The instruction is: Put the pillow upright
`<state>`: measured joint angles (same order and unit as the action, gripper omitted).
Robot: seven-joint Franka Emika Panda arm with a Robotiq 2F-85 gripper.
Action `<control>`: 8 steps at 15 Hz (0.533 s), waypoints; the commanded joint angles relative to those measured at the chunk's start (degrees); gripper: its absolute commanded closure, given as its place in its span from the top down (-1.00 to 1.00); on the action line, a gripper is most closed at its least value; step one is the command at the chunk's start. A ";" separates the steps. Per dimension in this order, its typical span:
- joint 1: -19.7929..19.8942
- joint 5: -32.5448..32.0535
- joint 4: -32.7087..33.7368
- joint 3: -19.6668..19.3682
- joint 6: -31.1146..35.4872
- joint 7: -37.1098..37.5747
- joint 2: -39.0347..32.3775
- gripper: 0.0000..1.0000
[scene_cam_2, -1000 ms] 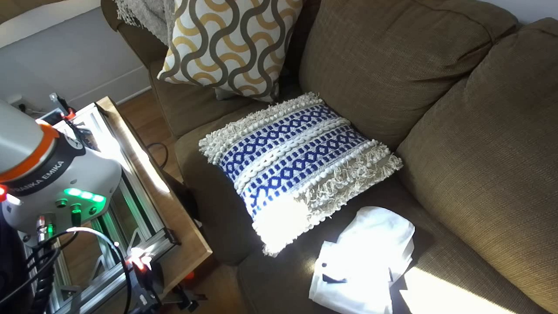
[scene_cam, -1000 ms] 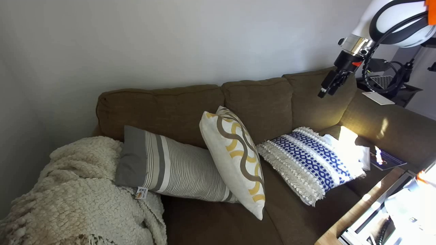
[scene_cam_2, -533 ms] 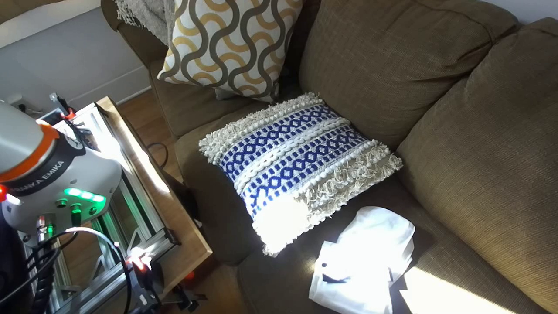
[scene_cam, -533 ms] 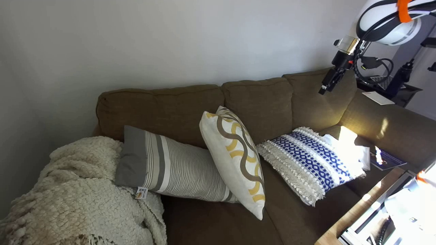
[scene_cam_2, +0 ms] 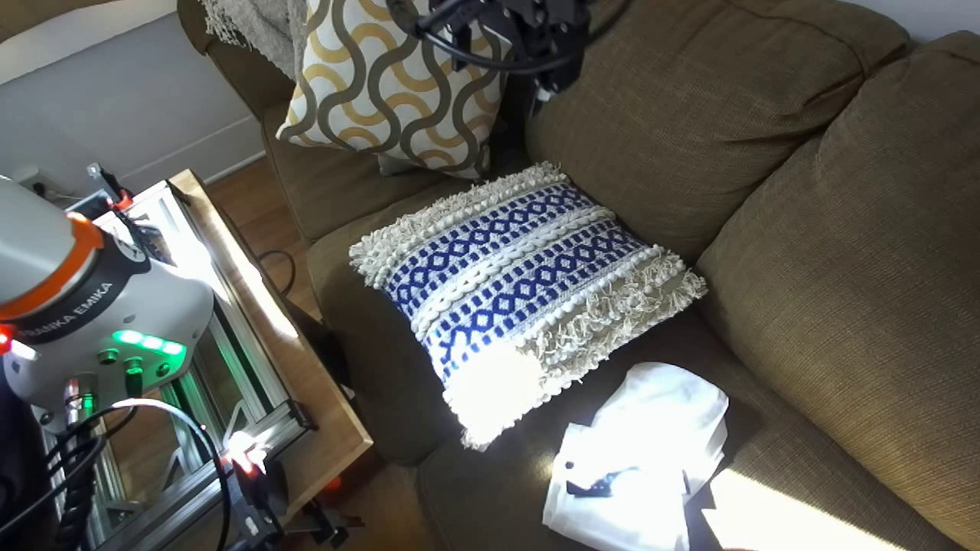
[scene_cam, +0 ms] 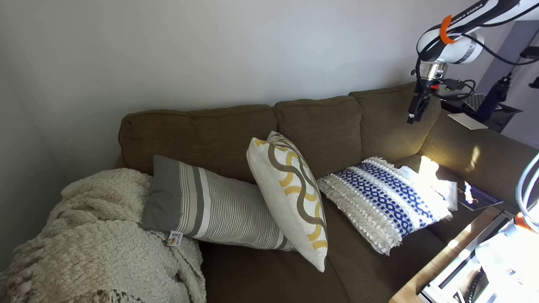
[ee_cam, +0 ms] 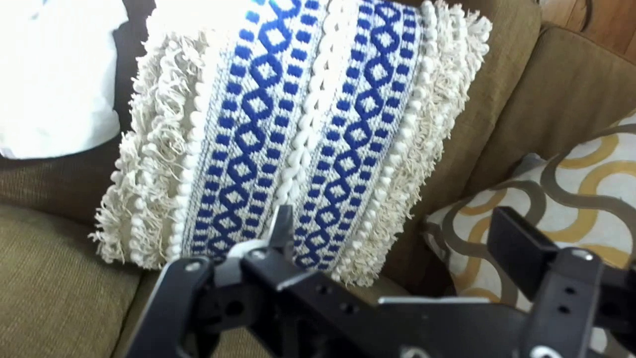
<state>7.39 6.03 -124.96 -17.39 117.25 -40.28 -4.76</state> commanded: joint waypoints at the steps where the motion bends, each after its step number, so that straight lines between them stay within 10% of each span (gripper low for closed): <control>1: 7.00 2.91 13.23 1.12 -11.95 -5.37 -12.54 1.00; 2: 5.92 0.20 5.90 2.43 -5.30 -2.38 -6.35 1.00; 8: 9.28 1.46 13.96 3.36 -8.48 -3.93 -14.90 1.00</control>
<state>13.97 7.49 -112.57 -16.06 107.49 -44.69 -17.24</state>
